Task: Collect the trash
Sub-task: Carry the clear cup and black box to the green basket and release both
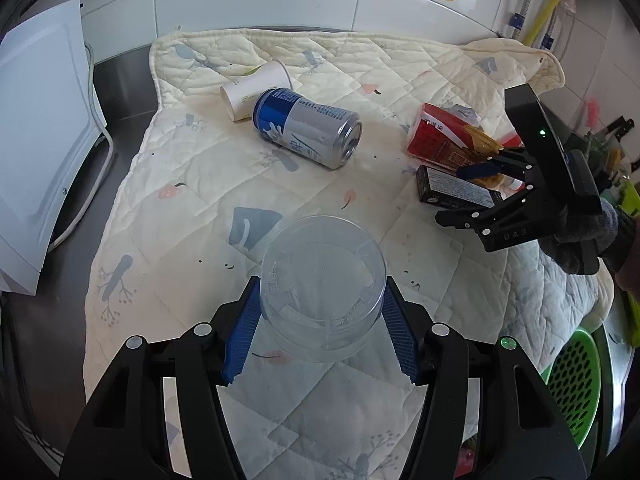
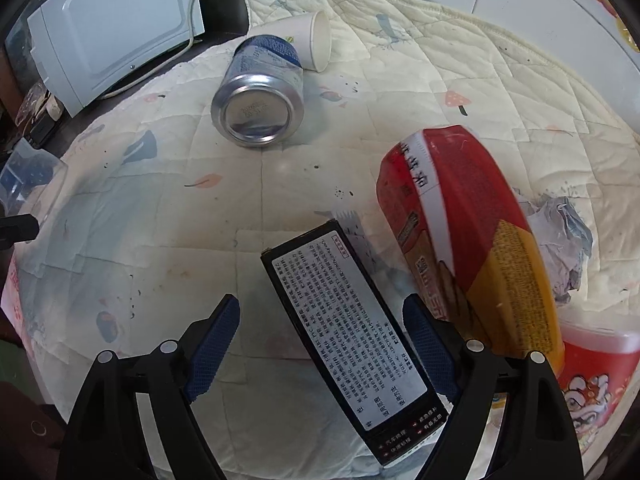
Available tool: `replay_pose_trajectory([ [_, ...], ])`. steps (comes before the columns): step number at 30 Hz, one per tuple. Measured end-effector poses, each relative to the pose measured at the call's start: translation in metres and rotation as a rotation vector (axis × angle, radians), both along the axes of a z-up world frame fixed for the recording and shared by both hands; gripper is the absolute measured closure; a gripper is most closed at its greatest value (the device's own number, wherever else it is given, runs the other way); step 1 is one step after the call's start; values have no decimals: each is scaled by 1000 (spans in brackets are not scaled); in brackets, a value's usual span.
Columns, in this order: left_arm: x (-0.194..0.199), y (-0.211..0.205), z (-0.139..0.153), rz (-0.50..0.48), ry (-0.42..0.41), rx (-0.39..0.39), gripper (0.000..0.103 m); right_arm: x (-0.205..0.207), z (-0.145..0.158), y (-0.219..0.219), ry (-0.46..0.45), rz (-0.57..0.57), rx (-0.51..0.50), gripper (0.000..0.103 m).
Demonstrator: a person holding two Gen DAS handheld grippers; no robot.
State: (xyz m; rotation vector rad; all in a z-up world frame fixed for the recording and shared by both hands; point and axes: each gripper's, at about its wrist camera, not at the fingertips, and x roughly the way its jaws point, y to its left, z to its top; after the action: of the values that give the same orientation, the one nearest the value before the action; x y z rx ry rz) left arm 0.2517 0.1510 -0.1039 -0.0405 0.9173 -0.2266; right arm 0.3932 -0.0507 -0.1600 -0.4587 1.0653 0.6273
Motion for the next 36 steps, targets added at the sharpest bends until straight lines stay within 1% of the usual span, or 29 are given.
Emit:
replay_pose_trajectory([
  [4, 1, -1, -2, -4, 5, -2, 45, 4, -5, 1, 21, 9, -17, 23],
  [5, 1, -1, -2, -6, 5, -2, 45, 4, -5, 1, 26, 11, -18, 25],
  [7, 2, -2, -2, -5, 5, -4, 45, 3, -5, -1, 43, 14, -16, 31],
  [9, 2, -2, -2, -6, 4, -8, 45, 3, -4, -2, 74, 16, -12, 42],
  [14, 1, -6, -2, -12, 5, -8, 45, 0, -4, -1, 90, 40, -41, 42],
  [19, -2, -6, -1, -17, 3, -8, 45, 3, -7, 0, 96, 10, -15, 42],
  [21, -3, -5, 0, -13, 0, -10, 45, 1, -5, -2, 102, -3, -7, 44],
  [24, -7, -6, 3, -11, -8, -14, 45, -10, -1, -2, 105, -14, -10, 49],
  [27, -11, -9, 7, -15, -18, -18, 45, -24, 7, -4, 101, -37, 9, 51],
  [32, -23, -21, 15, -40, -35, -25, 45, -58, 27, -16, 91, -106, 88, 52],
  [36, -37, -36, 23, -65, -54, -40, 45, -95, 43, -30, 81, -158, 159, 53],
])
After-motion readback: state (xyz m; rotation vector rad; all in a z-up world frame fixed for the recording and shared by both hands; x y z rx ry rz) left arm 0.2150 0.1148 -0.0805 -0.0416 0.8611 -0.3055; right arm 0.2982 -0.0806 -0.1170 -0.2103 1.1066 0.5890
